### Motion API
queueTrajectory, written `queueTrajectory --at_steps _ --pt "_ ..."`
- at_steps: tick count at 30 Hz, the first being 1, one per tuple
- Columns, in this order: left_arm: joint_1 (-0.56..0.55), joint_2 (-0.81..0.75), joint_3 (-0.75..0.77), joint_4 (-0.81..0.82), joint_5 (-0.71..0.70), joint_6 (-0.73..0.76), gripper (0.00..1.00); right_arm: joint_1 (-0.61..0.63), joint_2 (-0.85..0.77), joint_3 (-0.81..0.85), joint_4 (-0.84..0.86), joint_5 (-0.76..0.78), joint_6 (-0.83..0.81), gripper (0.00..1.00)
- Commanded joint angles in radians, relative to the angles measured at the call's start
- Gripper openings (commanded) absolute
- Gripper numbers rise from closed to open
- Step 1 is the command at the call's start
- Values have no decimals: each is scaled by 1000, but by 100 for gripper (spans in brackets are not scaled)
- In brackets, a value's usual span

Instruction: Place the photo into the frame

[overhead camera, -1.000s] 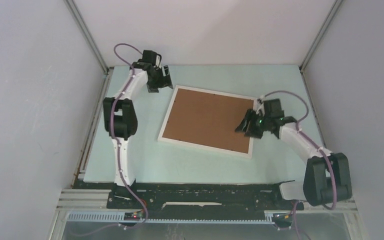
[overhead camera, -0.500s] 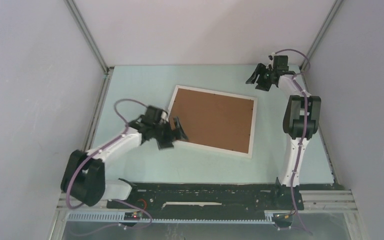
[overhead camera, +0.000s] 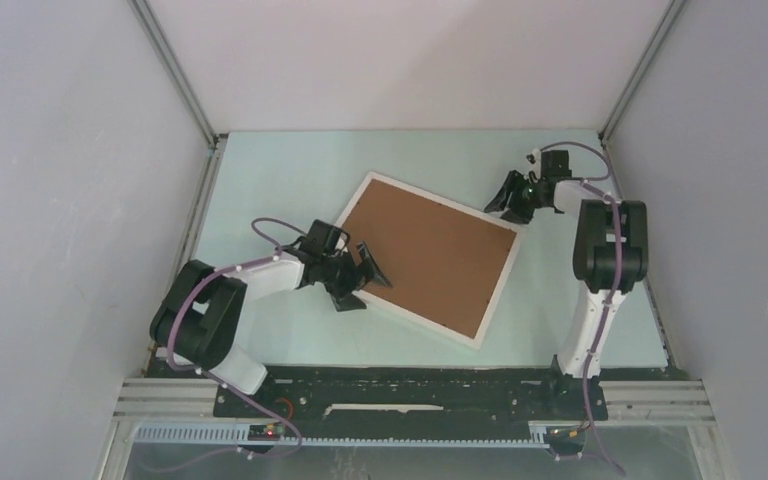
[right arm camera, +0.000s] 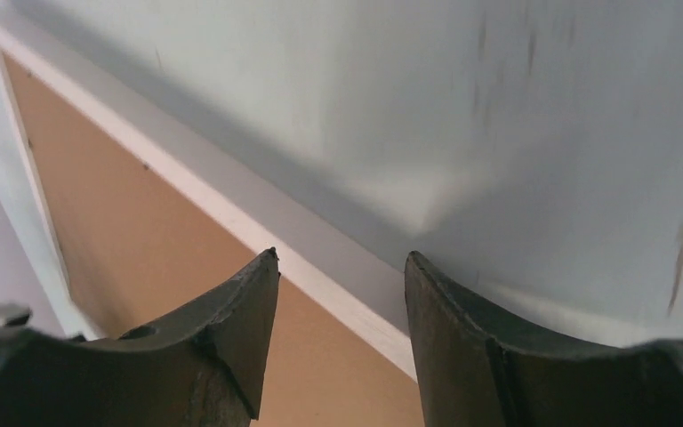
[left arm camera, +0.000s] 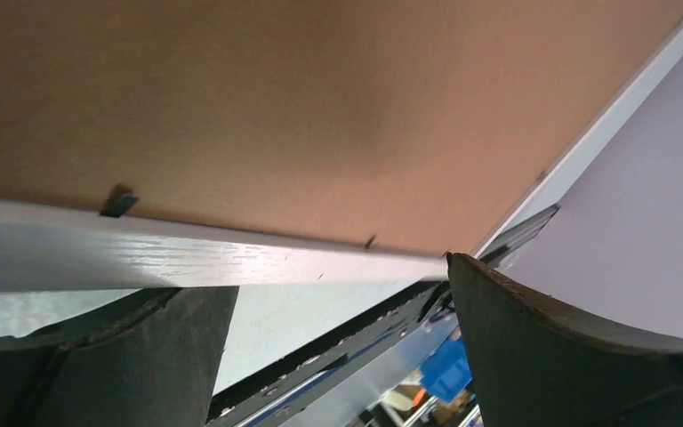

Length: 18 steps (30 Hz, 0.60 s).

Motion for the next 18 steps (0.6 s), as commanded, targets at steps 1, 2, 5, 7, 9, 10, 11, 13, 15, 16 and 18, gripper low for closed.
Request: queueTrajectory --at_steps 1,2,5,7,9,10,11,13,15,16,18 --pt "100 55 92 57 -92 32 98 32 -189 -189 -95 -68 39 61" --pt "125 68 115 60 -91 47 97 39 -230 -224 -111 -88 35 61" --pt "204 134 226 -18 -122 155 97 122 -379 -368 -121 -57 39 62" --pt "242 203 310 -63 -104 223 96 181 -456 -443 -119 -62 38 63" --pt "271 256 374 -117 -80 271 93 218 -505 -489 -125 -58 33 63" --pt "279 269 393 -128 -69 295 92 221 -524 -503 -132 -54 22 63" --pt "288 276 410 -147 -77 320 91 216 -541 -515 -141 -29 11 63" --pt "301 283 432 -178 -101 372 88 185 -574 -533 -159 -3 -11 62" --pt "311 286 442 -203 -124 410 82 157 -584 -544 -180 -16 -39 62" --pt "314 288 444 -211 -132 420 79 151 -583 -546 -193 -27 -57 62" --pt "320 289 433 -213 -138 426 74 155 -581 -557 -213 -34 -78 60"
